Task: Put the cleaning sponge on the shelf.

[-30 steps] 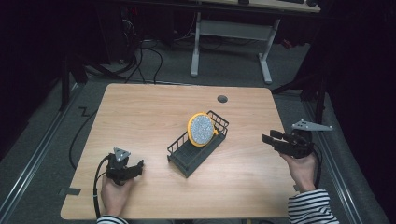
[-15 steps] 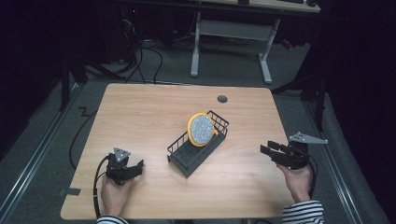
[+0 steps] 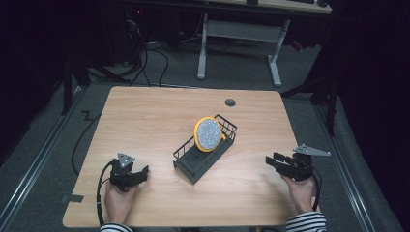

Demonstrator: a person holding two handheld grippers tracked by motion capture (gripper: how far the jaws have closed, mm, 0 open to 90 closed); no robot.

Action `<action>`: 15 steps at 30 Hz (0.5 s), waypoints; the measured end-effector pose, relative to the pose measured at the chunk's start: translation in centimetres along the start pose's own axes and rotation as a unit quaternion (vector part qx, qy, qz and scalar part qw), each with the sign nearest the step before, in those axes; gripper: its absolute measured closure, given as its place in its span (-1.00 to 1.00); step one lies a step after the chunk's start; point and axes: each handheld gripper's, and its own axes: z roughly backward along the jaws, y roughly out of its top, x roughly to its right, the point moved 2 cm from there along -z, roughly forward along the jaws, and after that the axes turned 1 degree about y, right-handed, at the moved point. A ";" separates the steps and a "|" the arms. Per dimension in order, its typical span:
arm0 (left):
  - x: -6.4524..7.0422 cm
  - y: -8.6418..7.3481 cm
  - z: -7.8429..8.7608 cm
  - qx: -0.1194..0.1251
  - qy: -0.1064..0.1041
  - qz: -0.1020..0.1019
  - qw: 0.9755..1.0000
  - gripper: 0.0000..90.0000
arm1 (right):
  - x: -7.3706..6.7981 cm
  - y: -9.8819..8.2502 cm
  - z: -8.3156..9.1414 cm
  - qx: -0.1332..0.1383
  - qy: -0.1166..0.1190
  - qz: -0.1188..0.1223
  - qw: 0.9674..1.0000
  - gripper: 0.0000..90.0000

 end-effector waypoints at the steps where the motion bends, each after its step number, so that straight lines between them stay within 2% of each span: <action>1: 0.0 0.0 0.0 0.000 0.000 0.000 1.000 -0.40 | 0.0 -0.1 -0.2 -0.001 -0.002 0.002 1.000 0.15; 15: 0.0 0.0 0.0 0.000 0.000 0.000 1.000 -0.40 | 0.0 -1.7 -2.5 -0.026 -0.015 0.003 1.000 0.14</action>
